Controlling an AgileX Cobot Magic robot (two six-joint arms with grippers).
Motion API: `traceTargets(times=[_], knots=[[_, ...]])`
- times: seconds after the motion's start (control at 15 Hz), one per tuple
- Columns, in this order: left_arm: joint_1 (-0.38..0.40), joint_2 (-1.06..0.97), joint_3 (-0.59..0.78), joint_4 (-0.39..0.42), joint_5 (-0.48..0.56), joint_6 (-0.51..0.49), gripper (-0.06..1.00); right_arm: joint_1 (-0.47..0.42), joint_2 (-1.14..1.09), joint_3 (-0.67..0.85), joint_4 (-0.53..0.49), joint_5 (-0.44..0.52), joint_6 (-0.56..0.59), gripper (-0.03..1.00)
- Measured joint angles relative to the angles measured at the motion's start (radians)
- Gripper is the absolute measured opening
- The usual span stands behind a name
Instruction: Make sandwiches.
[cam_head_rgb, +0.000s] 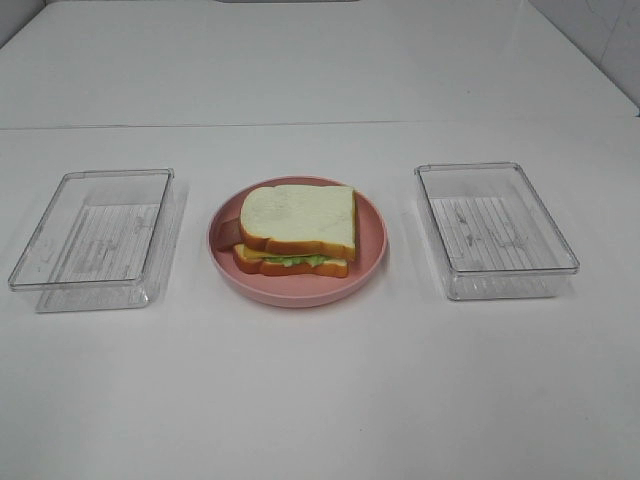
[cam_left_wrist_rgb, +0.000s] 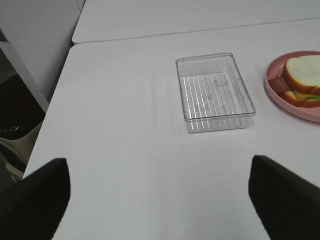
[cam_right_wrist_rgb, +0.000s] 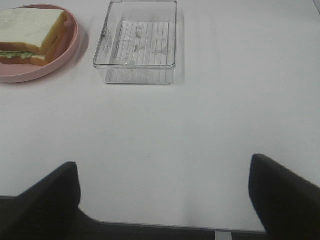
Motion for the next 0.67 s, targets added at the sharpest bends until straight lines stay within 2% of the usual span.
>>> traceTargets(times=[0.13,0.33,0.47,0.67], knots=[[0.0,-0.05,0.011,0.027,0.015,0.0,0.89,0.0,0.0,0.0,0.0,0.0,0.0,0.88],[0.0,-0.083,0.118,0.094,0.066,-0.071,0.89,0.0,0.0,0.0,0.0,0.0,0.0,0.88],[0.0,-0.083,0.161,0.104,0.001,-0.123,0.89,0.0,0.0,0.0,0.0,0.0,0.0,0.88],[-0.011,-0.084,0.185,0.096,-0.048,-0.135,0.89,0.0,0.0,0.0,0.0,0.0,0.0,0.88]])
